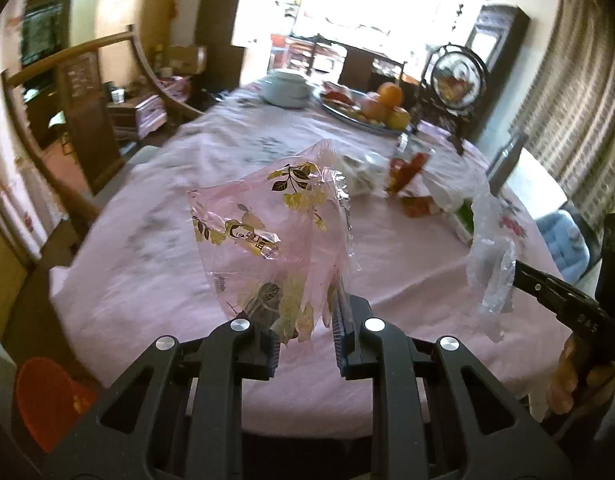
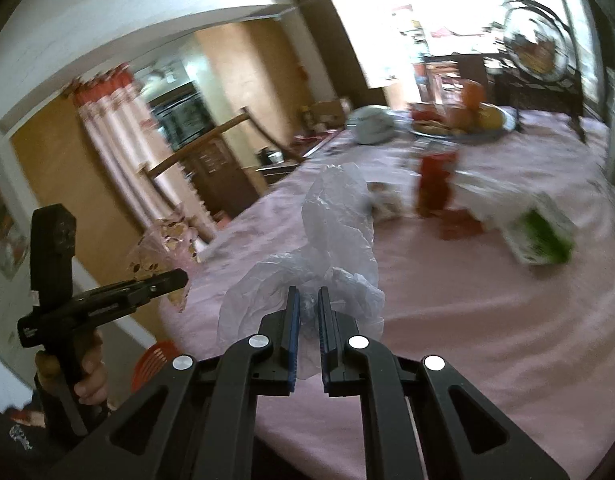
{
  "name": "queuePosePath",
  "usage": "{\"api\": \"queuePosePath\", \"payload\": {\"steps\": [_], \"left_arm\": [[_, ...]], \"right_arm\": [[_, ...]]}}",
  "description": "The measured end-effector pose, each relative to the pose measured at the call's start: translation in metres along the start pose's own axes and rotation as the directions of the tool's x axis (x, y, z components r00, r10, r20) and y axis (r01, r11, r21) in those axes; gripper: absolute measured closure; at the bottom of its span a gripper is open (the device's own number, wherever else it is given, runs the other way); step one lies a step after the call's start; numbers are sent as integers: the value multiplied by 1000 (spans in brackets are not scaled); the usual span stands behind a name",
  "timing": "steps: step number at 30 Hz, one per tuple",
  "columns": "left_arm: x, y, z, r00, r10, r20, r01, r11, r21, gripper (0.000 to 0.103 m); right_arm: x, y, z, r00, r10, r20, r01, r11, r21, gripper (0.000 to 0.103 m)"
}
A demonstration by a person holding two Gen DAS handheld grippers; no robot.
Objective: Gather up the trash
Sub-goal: 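Carry both bags to the orange basket and lower them into it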
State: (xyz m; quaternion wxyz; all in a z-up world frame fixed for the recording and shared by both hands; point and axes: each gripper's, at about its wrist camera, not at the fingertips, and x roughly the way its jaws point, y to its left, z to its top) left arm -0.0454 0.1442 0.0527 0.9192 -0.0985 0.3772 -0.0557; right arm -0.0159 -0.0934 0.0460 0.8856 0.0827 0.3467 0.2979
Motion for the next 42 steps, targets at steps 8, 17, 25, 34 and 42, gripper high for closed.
{"api": "queuePosePath", "payload": {"steps": [8,17,25,34,42], "left_arm": [[-63,88,-37,988,140,63,-128,977,-170,81],[-97,196,-99,953,303,-20,-285,870,-402,81],[-80,300,-162,916,341,-211,-398,711,-580,81],[-45,387,-231,876,270,-400,-480,564,-671,81],[-33,403,-245,865,261,-429,-499,542,-676,81]], "right_arm": [[52,106,6,980,177,-95,-190,970,-149,94],[142,232,-12,896,305,-322,-390,887,-246,94],[245,336,-62,767,332,-550,-531,809,-252,94],[341,406,-135,638,254,-727,-580,780,-236,93],[387,412,-175,561,221,-798,-569,803,-178,93]]}}
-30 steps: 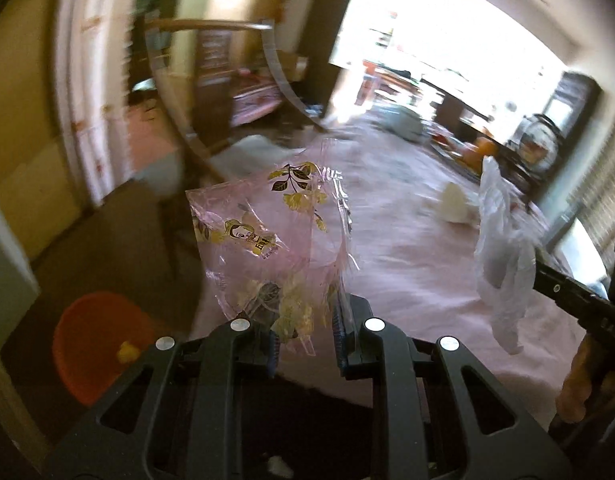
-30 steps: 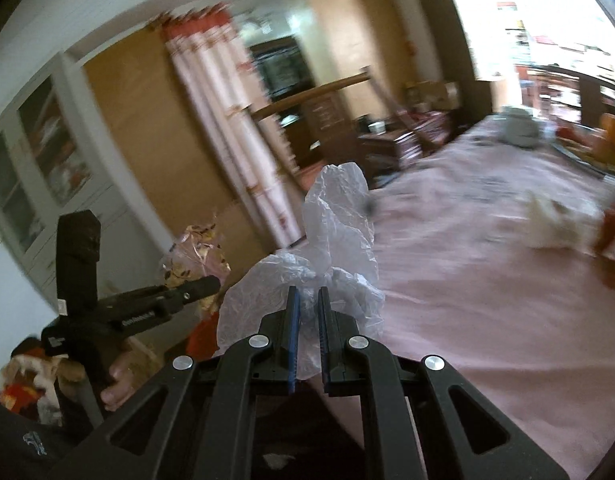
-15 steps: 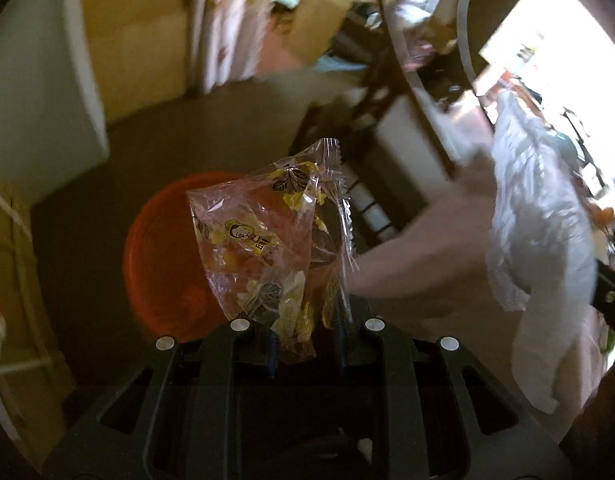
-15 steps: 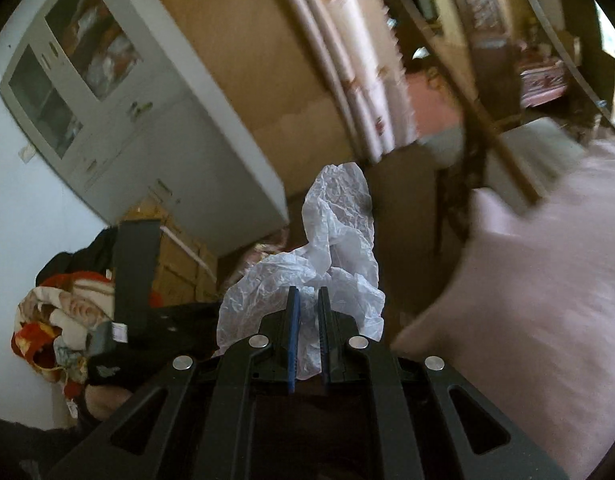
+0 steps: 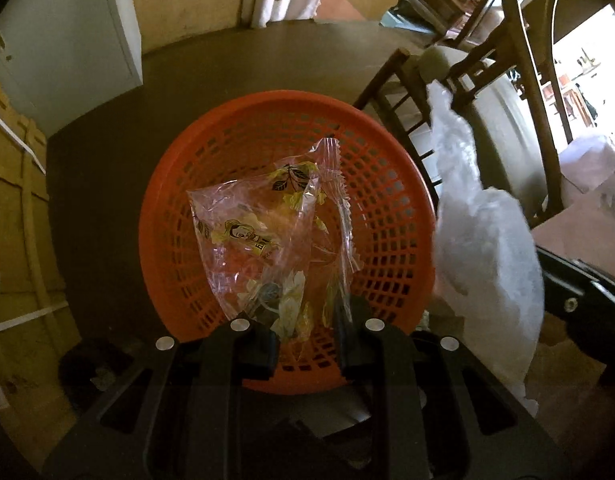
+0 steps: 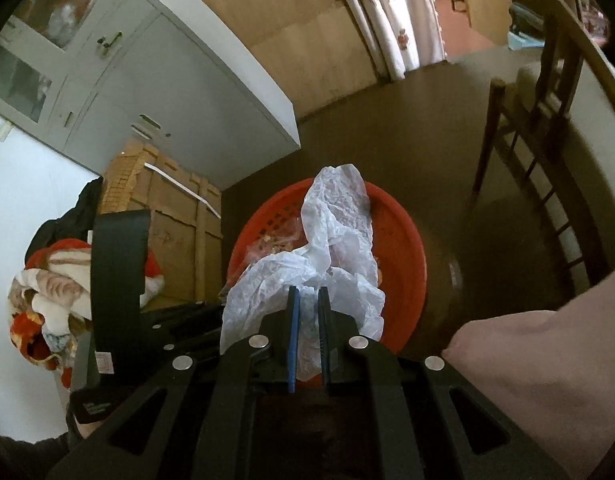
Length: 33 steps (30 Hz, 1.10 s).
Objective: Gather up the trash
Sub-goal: 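Carry both bags to the orange basket and lower them into it, then open both tools over the basket and bring them back over the table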
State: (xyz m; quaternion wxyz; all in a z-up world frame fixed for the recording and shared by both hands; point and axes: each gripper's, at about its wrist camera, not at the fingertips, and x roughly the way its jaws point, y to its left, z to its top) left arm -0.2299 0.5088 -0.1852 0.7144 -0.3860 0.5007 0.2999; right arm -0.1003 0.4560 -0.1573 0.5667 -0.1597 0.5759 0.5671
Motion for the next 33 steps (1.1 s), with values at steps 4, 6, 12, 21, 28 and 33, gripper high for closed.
{"api": "queuePosePath", "payload": {"steps": [4,6,12,21,28,33], "left_arm": [[8,0,-2,1000,-2,-15,1,1000,-15,80],[10,3,0,1000,2,-16,-2,1000,-23,79],[11,3,1,1000,-5,-17,5,1000,-8,79],[3,0,3,1000,-12,-1,12,1000,-17,29],[-10,-7,2,1000,3,17,-3,1000,-9,22],[-33,-19,-2,998,-20,62,19,1000,18,20]], "right_arm": [[12,-11,2,1000,10,-25,-10,1000,19,92],[18,-16,4,999,17,-36,-16,1000,26,91],[33,-22,7,998,21,-63,-20,1000,20,91],[4,-30,9,1000,16,15,-17,999,52,72],[-30,-26,6,997,9,76,-12,999,42,67],[-66,-18,-7,988,-40,152,38,999,14,52]]}}
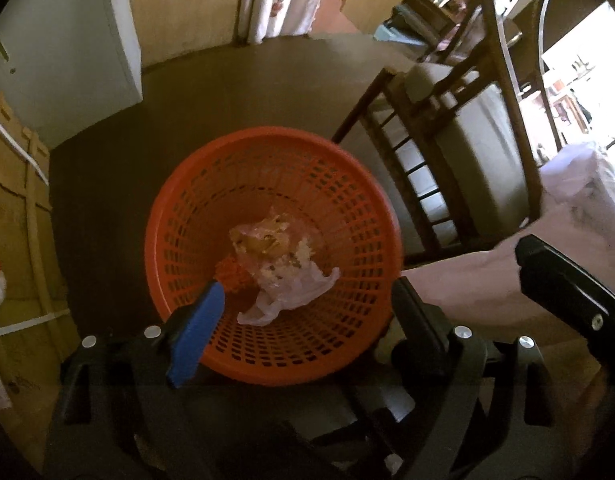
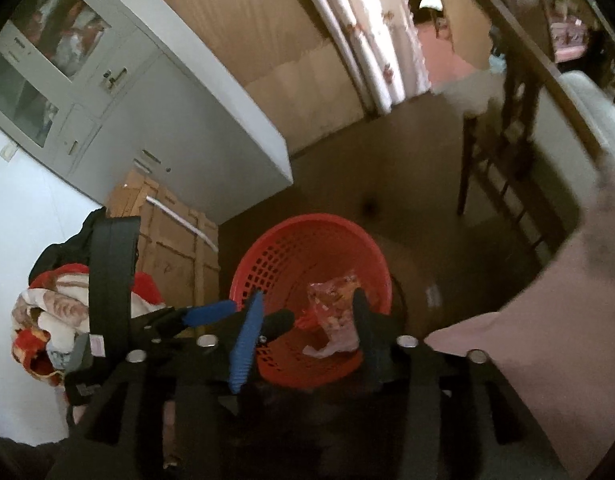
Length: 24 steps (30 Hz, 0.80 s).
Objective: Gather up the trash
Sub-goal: 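Open both tools over the basket and bring them back over the table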
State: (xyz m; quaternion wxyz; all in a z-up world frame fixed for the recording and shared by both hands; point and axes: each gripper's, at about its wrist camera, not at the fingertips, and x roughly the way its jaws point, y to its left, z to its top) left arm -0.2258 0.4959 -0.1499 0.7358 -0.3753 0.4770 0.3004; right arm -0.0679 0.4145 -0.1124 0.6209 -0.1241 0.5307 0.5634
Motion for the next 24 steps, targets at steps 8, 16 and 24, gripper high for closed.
{"api": "queuePosePath", "payload": {"steps": [8,16,24], "left_arm": [[-40,-57,-13,992,-85,93,67,982,176,20],[-74,-124,-38,975,-171,145,118,942,315,20],[-81,-209,-73,979,-194,60,144,872,469,13]], "right_arm": [[-89,-5,-30,978,-109,176,110,994,1,35],[-185,-44,-72,917,-223,330,191,974,125,26],[-279,-103,-141,814,-394,426,279,909,309,18]]}}
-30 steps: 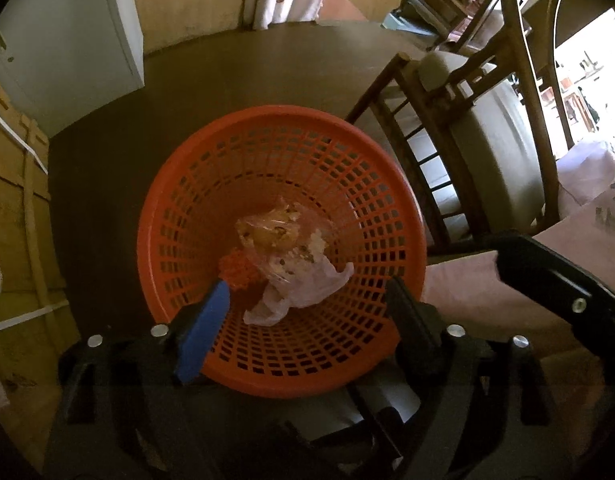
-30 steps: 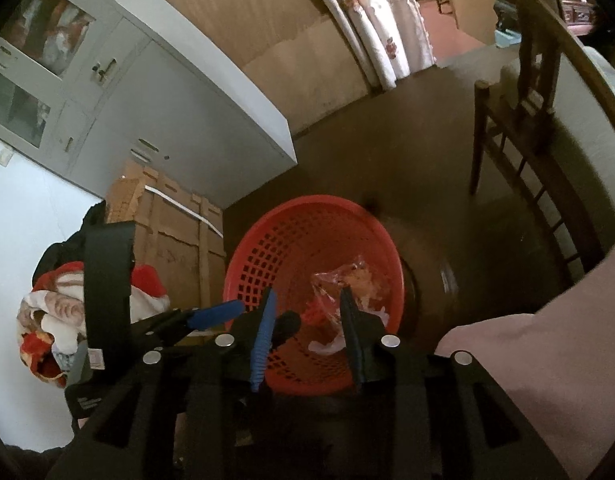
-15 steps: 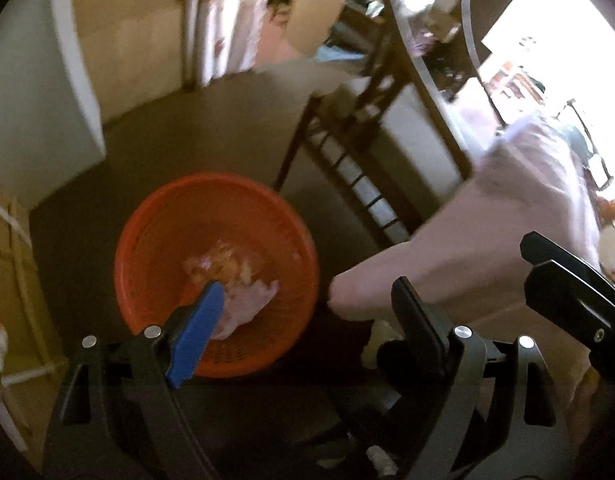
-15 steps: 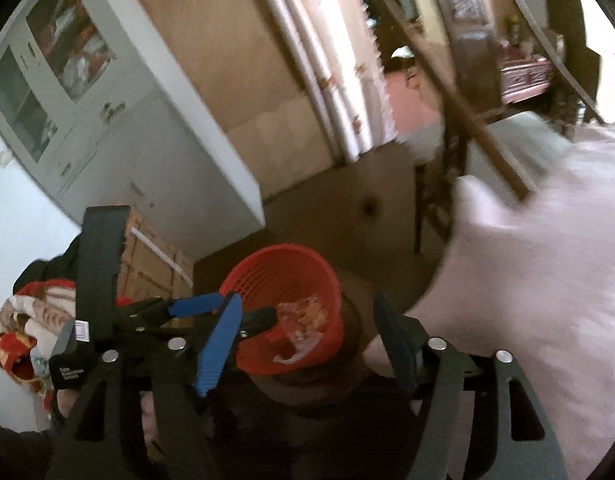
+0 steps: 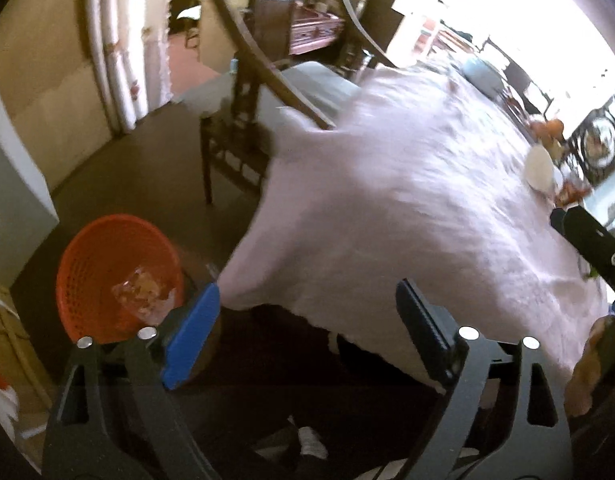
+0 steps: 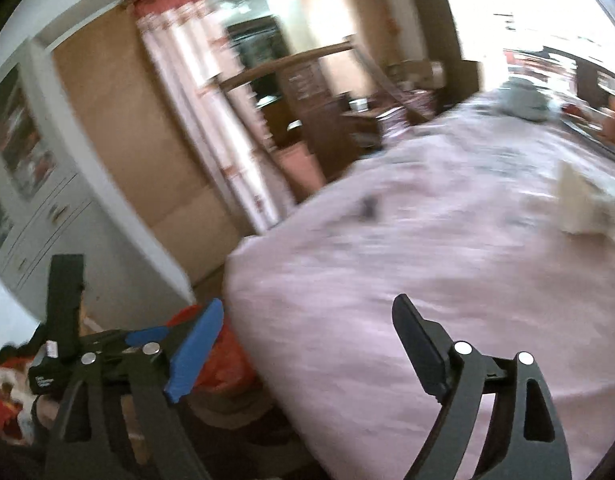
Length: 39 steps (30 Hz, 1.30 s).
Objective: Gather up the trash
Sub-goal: 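Open both tools over the basket and bring them back over the table, then reach the right tool to the white tissue and close on it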
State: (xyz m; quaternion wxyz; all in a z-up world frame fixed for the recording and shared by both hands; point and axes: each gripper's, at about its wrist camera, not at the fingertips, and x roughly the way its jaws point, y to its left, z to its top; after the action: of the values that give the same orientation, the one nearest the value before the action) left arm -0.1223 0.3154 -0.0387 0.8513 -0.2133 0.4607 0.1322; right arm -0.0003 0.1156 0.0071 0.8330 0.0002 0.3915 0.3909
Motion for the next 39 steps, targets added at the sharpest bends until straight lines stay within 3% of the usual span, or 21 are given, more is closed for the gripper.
{"api": "queuePosePath", "payload": {"steps": [6,14,19,26,30,33,39], "left_arm": [[5,-77,1,999,-31,12,29,986,163,10],[21,-179,-7,996,-86,-12,84,931,355,10],[42,-230,-4,992,-108,-72,128,910,394,10],[51,-274,4,992,-119,-53,130,888,442,10],[60,-295,13,988,-128,-82,152,874,461,10],[68,-311,14,984,-140,-108,175,864,472,9],[81,-326,10,979,-147,-141,198,852,485,9]], "right_arm": [[-56,-88,-18,986,-145,77,132,979,156,15],[-106,-169,-53,958,-259,126,208,924,322,14],[-133,-207,-70,935,-331,123,260,881,395,13],[-161,-250,-87,907,-404,123,302,825,478,13],[-172,-271,-92,892,-437,117,322,795,514,13],[-173,-275,-85,885,-452,112,347,800,489,13],[-155,-283,-44,907,-410,94,352,862,365,13]]}}
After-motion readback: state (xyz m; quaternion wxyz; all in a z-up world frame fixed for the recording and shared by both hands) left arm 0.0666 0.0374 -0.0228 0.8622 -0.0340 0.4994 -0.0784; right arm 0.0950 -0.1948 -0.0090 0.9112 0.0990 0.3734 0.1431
